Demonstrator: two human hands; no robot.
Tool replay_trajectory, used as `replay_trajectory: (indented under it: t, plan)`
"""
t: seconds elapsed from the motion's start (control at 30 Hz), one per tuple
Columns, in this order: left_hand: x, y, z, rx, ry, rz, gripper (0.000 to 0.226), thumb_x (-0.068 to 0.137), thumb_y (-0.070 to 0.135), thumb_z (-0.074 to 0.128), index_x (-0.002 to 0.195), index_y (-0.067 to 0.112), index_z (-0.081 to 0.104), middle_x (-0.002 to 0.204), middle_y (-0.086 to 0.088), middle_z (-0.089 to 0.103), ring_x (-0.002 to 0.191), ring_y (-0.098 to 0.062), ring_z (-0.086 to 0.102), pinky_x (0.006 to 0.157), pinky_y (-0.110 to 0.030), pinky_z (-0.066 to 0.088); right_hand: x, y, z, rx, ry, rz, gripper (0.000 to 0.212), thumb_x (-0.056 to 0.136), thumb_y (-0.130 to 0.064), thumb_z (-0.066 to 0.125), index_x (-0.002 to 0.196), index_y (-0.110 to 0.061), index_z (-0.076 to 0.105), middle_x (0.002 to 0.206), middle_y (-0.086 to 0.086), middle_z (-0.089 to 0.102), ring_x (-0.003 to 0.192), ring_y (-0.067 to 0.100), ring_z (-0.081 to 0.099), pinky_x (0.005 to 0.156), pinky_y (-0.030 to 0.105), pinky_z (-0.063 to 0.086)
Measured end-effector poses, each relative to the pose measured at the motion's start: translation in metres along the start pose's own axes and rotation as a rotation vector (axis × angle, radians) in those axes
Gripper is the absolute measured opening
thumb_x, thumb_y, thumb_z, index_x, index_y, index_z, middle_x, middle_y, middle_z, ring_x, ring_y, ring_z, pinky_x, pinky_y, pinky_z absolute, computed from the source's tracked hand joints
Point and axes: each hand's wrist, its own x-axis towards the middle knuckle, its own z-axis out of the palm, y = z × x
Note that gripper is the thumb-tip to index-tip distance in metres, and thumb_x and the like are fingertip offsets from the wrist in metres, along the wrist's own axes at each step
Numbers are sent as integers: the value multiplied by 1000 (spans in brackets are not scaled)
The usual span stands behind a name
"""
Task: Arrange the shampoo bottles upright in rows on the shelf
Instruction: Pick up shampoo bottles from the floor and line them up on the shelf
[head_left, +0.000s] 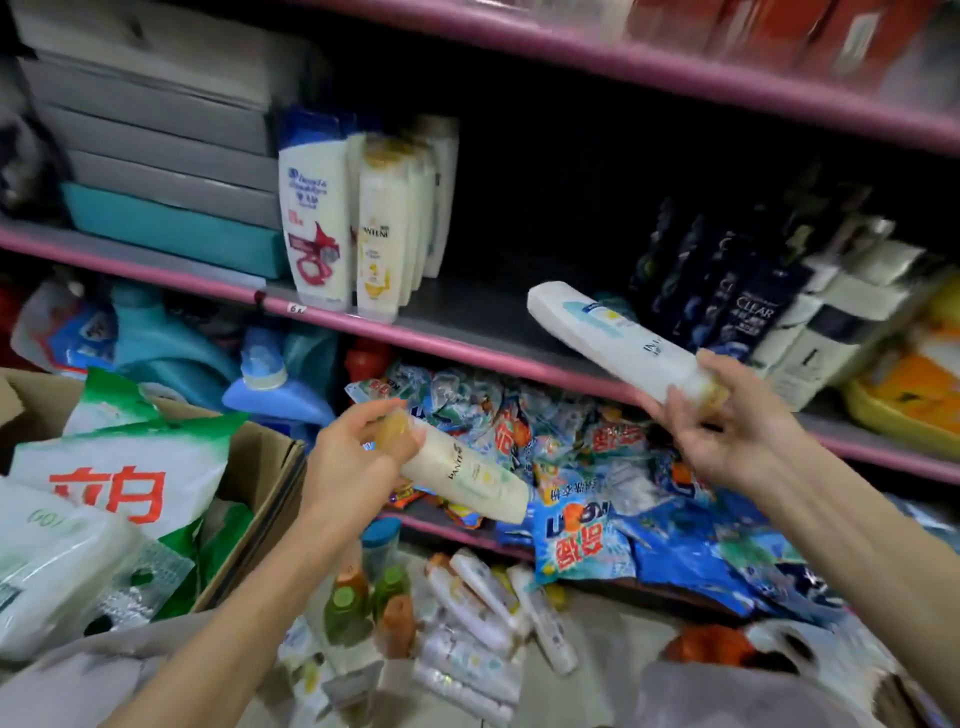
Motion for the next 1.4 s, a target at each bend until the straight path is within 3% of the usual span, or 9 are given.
replay_trajectory:
  t: [0.23, 0.4, 0.5, 0.6, 0.7, 0.83, 1.03, 1.2, 1.4]
  plan:
    - [1, 11, 2, -219, -50, -52, 29, 83, 15, 70, 109, 27, 65, 113, -2, 67, 98, -15, 67, 69, -33, 59, 38, 8, 41, 86, 89, -4, 30, 83, -30, 71, 96, -5, 59, 116, 15, 58, 89, 36, 64, 56, 30, 59]
    - [0, 17, -3, -245, -113, -33, 27, 85, 14, 68, 107, 30, 64, 115, -2, 65, 101, -16, 65, 67, -27, 58, 51, 24, 34, -31, 3, -6, 50, 82, -35, 70, 119, -3, 56, 123, 16, 59, 104, 28, 64, 62, 27, 60]
    - [3, 20, -6, -236, -164, -8, 28, 86, 13, 67, 109, 29, 65, 111, 1, 68, 95, -14, 67, 72, -32, 59, 36, 55, 15, -567, -142, -32, 55, 73, -45, 73, 115, -12, 58, 114, 10, 65, 96, 21, 66, 72, 32, 59]
    - [4, 26, -9, -245, -234, 47, 30, 85, 12, 68, 105, 34, 69, 106, 5, 70, 94, -12, 68, 69, -29, 59, 13, 100, 1, -1367, -425, -429, 66, 59, -71, 71, 112, -35, 53, 112, -17, 58, 98, -2, 58, 78, 22, 47]
    - [6, 29, -12, -262, -330, 91, 31, 79, 19, 72, 106, 35, 68, 108, 3, 70, 96, -13, 69, 68, -28, 57, 10, 131, -2, -1565, -529, -623, 56, 66, -59, 73, 107, -34, 45, 95, -15, 54, 79, -3, 53, 61, 10, 43]
    - [4, 29, -10, -269, -323, 132, 28, 74, 32, 71, 102, 30, 71, 105, 1, 68, 95, -10, 67, 69, -26, 56, 8, 148, -3, -1520, -519, -632, 44, 77, -52, 68, 105, -31, 41, 93, -12, 50, 77, -1, 50, 56, 10, 40]
    - [0, 33, -7, -254, -274, 182, 19, 88, 12, 62, 100, 24, 70, 94, 6, 68, 91, -12, 67, 67, -26, 57, 7, 144, 1, -1511, -536, -640, 45, 80, -51, 65, 110, -27, 43, 96, -8, 50, 77, 0, 51, 60, 12, 44]
    - [-7, 32, 8, -241, -415, 245, 57, 87, 8, 64, 130, 42, 48, 117, 10, 63, 99, -14, 68, 72, -29, 57, 9, 137, 8, -1353, -561, -572, 38, 77, -51, 66, 106, -34, 47, 97, -8, 57, 84, 5, 59, 74, 28, 51]
    - [0, 35, 35, -139, -382, 204, 81, 70, 60, 69, 133, 60, 18, 114, 21, 63, 105, 4, 61, 80, -16, 51, 12, 119, 50, -881, -683, -462, 24, 89, -34, 61, 112, -30, 55, 100, -11, 70, 93, 6, 68, 75, 23, 56]
